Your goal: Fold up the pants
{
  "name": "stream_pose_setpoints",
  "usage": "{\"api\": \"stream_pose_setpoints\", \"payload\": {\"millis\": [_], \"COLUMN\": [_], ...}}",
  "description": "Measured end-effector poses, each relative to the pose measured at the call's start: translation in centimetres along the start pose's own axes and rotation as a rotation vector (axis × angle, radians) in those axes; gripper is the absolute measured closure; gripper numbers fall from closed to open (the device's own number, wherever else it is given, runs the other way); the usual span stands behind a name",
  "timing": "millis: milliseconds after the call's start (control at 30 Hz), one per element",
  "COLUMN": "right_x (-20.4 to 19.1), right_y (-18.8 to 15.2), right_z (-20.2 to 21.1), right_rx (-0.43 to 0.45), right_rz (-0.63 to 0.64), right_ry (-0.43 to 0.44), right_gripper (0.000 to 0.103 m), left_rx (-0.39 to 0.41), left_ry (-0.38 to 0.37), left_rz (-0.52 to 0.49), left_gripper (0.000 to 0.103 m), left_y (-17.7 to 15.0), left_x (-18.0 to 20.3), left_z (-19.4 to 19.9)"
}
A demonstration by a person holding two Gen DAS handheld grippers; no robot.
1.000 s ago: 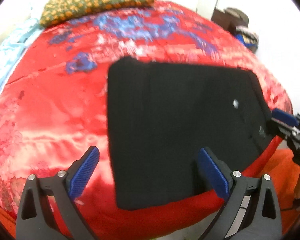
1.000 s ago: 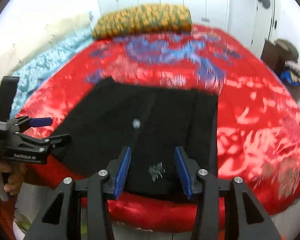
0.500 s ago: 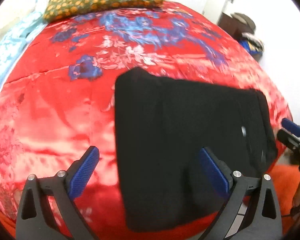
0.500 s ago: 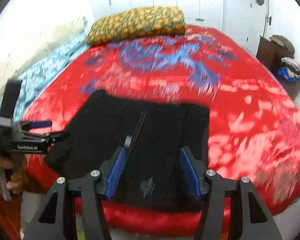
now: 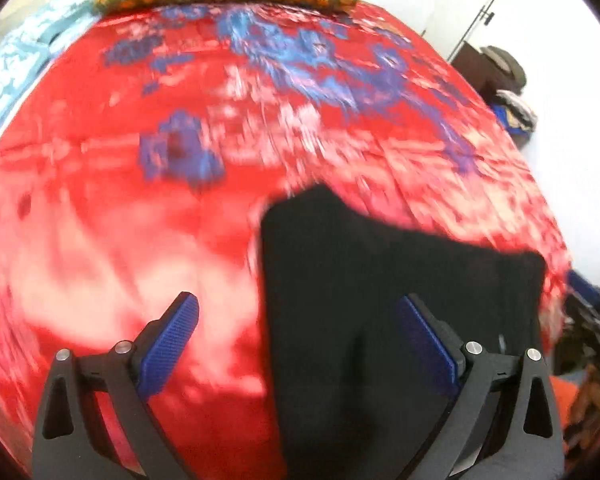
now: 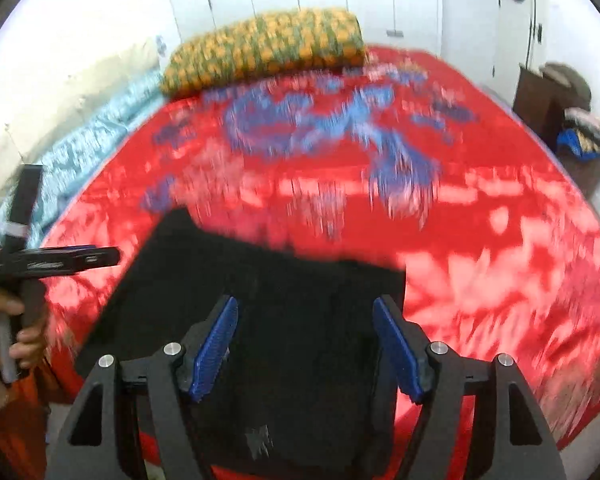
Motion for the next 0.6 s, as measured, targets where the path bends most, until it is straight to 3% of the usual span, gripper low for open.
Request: {"api": "stream_pose_setpoints", "payload": {"millis": [167,267,367,433,500,600], "right_x": [-0.5,0.9,2.8,3.4,3.7,2.2], "right_y": [3.1,0.9,-0.5,-0.6,-1.2,-2.4], "right_z": [-3.0,-7.4,-6.5,-4.6,-2.5,0.1], "right_rx": [0.007,-0.121,-0.103,-0.069,-0.059,-0.057], "right_rz": [0.069,0.028,-0.047,-0.082,-0.081,-0.084], "right_ry": [0.070,0.083,0.047,0.034,-0.006,0.004], "right_gripper": [0.033,0.033,0.033,0.033,0.033,0.033], "left_rx": [-0.056,-0.101,-0.074,-0.037,-0.014,-0.024], "left_ry": [0.086,0.129,0.123,0.102,0.085,0.051], "left_rz": [0.017,0.028,0.037,-0.011,-0.066,-0.118], "left_gripper": [0.003,0.002,0.004,0.004,0.003,0.003], "left_y": [2.4,2.0,1.9,1.3,-0.1,-3.5], "left_x": [0.2,-0.2,0.1,0.8,1.7,2.7], "left_z": [-5.8,-7.9,-6.3,-4.0,-1.6,1.1]}}
Point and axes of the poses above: each gripper's, at about its wrist camera, not at the fingertips, and z roughly against the way its jaws point, x to its right, y to its top, the point moved 5 cm from there along -z, roughly the way its jaws point, and after that the axes turned 13 degrees about z, right-handed, at the moved point
